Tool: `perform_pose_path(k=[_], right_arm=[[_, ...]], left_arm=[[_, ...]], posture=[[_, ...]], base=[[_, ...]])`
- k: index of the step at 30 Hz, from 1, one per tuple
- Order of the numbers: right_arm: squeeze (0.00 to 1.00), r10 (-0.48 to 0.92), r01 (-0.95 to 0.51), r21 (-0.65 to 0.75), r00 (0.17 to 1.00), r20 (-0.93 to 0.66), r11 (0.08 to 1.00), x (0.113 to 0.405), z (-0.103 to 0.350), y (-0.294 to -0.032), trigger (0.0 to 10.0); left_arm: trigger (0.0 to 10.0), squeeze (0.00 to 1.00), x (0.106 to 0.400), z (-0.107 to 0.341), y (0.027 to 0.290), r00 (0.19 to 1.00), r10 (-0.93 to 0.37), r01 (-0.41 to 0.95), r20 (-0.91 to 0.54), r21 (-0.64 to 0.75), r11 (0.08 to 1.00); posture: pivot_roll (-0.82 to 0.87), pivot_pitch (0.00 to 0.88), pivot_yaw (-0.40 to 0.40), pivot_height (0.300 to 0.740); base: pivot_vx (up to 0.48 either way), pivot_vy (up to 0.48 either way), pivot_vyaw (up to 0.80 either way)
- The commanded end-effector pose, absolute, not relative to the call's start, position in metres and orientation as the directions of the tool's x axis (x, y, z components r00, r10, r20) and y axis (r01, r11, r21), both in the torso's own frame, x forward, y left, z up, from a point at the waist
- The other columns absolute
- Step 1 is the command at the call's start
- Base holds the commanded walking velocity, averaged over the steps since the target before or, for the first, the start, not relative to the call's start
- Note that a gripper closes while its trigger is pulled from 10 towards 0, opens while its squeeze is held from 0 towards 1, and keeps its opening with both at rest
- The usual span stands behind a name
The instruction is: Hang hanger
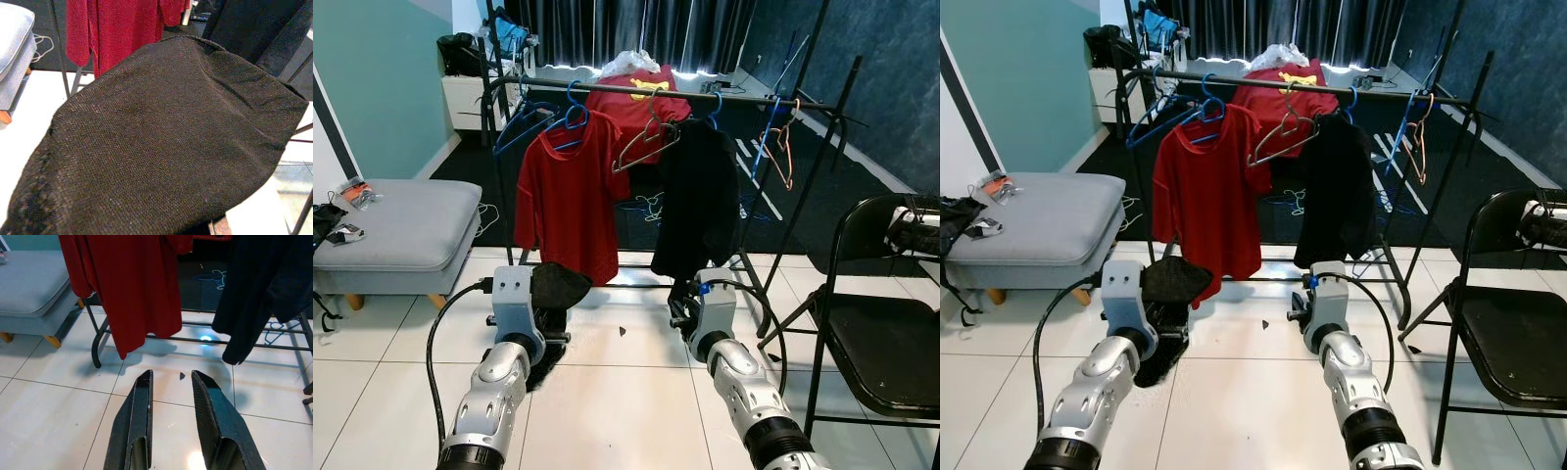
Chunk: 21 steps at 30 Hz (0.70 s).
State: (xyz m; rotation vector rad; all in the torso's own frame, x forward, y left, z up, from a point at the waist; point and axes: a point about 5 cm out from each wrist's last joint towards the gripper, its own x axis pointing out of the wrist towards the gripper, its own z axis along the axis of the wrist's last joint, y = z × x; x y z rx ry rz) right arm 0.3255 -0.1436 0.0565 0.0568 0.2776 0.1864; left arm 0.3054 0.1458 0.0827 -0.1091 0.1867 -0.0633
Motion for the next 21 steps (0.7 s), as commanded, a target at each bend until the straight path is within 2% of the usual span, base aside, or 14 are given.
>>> perform_pose_path(k=[1,15,21], right_arm=[[0.00,0.183,-0.166,0.086,0.945,-0.272,0.982,0.3228,0.0532,-0.1445,10.0],[0.00,0.179,-0.162,0.084,0.945,-0.274,0.983,0.3216,0.0526,-0.1459,10.0],[0.00,0.179,-0.163,0.081,0.945,-0.275,0.983,0.3211,0.0521,-0.1460,10.0]], left_arm=[[10.0,0.00,0.3051,0.0820,0.1477,0.981,-0.074,0.056,-0.182,-0.102,0.993],[10.0,0.00,0.3053,0.0833,0.1440,0.981,-0.088,0.073,-0.171,-0.092,0.993],[10.0,0.00,0.3045,0.0809,0.1419,0.979,-0.096,0.086,-0.179,-0.059,0.995]], posture=[[-0.05,0.000,-0.058,0.740],[-0.05,0.000,-0.054,0.740],[-0.05,0.000,-0.053,0.740]], base=[[0.000,0.000,0.00],[0.000,0.000,0.00],[0.000,-0.480,0.00]])
